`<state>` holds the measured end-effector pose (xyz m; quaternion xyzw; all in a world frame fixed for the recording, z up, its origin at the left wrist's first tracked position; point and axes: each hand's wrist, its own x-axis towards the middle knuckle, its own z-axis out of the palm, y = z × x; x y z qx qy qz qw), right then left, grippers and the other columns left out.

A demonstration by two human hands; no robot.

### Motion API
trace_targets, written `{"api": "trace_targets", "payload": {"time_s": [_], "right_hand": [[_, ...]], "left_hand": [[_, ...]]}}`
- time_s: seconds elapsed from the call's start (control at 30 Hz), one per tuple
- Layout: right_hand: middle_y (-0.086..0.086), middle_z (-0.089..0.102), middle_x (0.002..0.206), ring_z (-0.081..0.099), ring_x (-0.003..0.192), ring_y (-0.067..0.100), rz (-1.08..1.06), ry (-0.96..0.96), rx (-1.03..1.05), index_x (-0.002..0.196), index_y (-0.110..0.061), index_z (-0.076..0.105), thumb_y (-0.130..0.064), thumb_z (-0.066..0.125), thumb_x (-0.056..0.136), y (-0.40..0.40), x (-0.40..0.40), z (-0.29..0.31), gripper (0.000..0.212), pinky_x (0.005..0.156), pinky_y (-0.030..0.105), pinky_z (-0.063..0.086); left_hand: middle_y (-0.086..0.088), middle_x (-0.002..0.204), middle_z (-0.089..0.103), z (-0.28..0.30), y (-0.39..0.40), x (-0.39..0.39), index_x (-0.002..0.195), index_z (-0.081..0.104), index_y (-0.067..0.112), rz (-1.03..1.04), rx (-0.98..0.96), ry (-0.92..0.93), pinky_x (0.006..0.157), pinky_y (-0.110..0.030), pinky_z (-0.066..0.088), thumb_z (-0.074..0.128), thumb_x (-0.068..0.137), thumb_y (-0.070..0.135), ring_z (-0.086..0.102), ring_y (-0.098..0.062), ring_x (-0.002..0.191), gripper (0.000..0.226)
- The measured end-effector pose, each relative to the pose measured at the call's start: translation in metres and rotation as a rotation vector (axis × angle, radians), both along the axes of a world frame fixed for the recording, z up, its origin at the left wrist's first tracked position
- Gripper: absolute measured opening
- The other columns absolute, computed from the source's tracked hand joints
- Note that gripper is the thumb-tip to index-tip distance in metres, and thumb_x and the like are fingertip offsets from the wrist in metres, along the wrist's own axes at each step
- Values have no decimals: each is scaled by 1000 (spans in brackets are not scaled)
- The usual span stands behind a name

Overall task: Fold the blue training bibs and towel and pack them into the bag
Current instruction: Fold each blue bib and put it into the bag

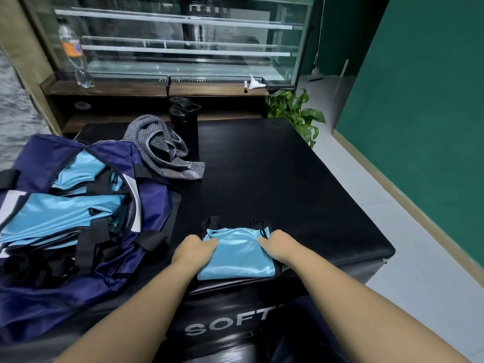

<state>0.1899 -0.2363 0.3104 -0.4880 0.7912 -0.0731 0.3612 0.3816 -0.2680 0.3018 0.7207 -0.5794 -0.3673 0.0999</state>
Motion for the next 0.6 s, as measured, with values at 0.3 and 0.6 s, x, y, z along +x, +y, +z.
{"api": "trace_targets", "payload": {"time_s": [0.3,0.6], "right_hand": [[-4,17,156,4,146,15,532,200,-473,148,-22,19,-21,62,82,23,41,79,79,118,42,13],[-15,55,93,54,86,7,773,-3,-394,126,-25,39,-24,79,74,9,92,111,66,77,17,39]], "left_hand": [[0,70,49,58,21,8,83,33,16,-311,-345,97,63,-36,36,52,88,23,47,-21,65,21],[8,71,50,101,27,56,74,36,30,-667,-425,-5,64,-35,43,68,75,25,48,-13,64,33]]}}
